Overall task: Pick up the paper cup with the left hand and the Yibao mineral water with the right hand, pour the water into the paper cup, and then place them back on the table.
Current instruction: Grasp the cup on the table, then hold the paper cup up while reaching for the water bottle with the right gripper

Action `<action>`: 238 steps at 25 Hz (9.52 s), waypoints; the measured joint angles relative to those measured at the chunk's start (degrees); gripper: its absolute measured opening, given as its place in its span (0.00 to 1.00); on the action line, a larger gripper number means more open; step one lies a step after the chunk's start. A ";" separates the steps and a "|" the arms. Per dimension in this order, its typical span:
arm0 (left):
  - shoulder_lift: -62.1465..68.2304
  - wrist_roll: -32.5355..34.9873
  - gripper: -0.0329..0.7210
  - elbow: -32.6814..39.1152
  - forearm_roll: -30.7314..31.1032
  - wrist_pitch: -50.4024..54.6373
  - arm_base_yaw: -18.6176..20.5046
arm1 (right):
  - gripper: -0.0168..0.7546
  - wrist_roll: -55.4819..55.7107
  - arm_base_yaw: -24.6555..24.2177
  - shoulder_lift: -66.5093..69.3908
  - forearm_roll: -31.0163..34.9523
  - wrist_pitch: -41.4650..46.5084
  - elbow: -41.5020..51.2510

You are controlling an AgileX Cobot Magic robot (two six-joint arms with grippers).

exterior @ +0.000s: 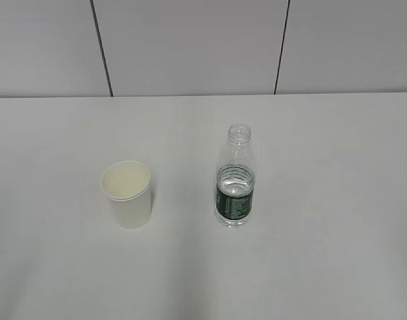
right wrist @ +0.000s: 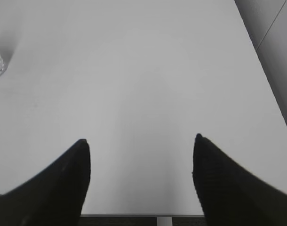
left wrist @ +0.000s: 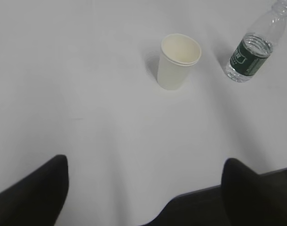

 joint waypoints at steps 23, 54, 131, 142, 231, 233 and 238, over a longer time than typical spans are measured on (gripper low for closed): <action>4.57 4.54 0.83 -0.25 5.01 -25.93 0.00 | 0.67 -0.11 0.00 0.00 -0.09 0.00 0.00; 47.84 4.52 0.83 12.57 5.03 -76.91 -1.88 | 0.67 -0.11 0.00 0.00 -0.09 0.00 0.00; 115.51 -5.74 0.80 -0.91 50.04 -128.63 -3.26 | 0.67 -0.11 0.00 0.00 -0.09 0.00 0.00; 118.17 -5.74 0.80 -3.61 48.66 -128.68 -5.62 | 0.67 -0.11 0.00 0.00 -0.13 0.00 0.00; 102.33 -25.72 0.62 -3.59 83.87 -125.70 -5.62 | 0.67 -0.21 0.00 0.00 -0.65 0.00 0.00; 102.33 -25.72 0.62 -3.59 83.24 -125.70 -5.62 | 0.67 -0.21 0.00 0.00 -0.65 0.00 0.00; 102.33 -25.72 0.62 -3.59 80.80 -125.70 -5.62 | 0.67 -0.21 0.00 0.00 -0.65 0.00 0.00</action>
